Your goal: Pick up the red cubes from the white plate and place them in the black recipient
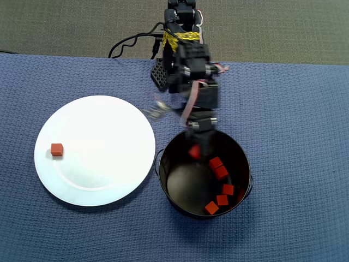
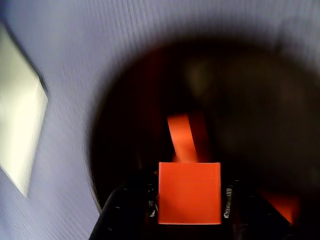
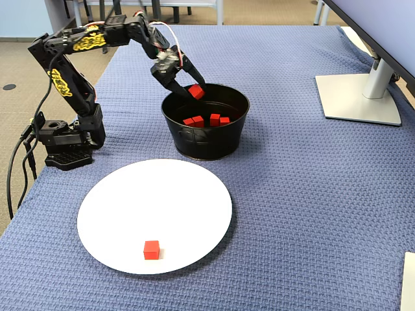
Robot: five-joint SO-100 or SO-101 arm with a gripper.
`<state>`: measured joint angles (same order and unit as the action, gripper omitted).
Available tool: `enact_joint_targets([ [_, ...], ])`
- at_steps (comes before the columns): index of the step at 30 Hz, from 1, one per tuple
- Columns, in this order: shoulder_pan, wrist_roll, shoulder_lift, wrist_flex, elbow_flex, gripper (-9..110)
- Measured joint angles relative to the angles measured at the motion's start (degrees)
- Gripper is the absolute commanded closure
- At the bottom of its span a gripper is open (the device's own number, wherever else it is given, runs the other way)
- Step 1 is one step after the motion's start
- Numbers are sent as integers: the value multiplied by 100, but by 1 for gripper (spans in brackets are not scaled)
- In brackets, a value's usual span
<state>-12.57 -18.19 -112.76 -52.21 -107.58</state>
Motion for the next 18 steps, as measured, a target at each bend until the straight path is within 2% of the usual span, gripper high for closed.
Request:
enact_joint_targets([
  [5, 167, -817, -141, 0, -44, 59],
  [10, 1591, -2689, -141, 62, -26, 63],
  [18, 4228, -6117, 536, 2241, -844, 62],
])
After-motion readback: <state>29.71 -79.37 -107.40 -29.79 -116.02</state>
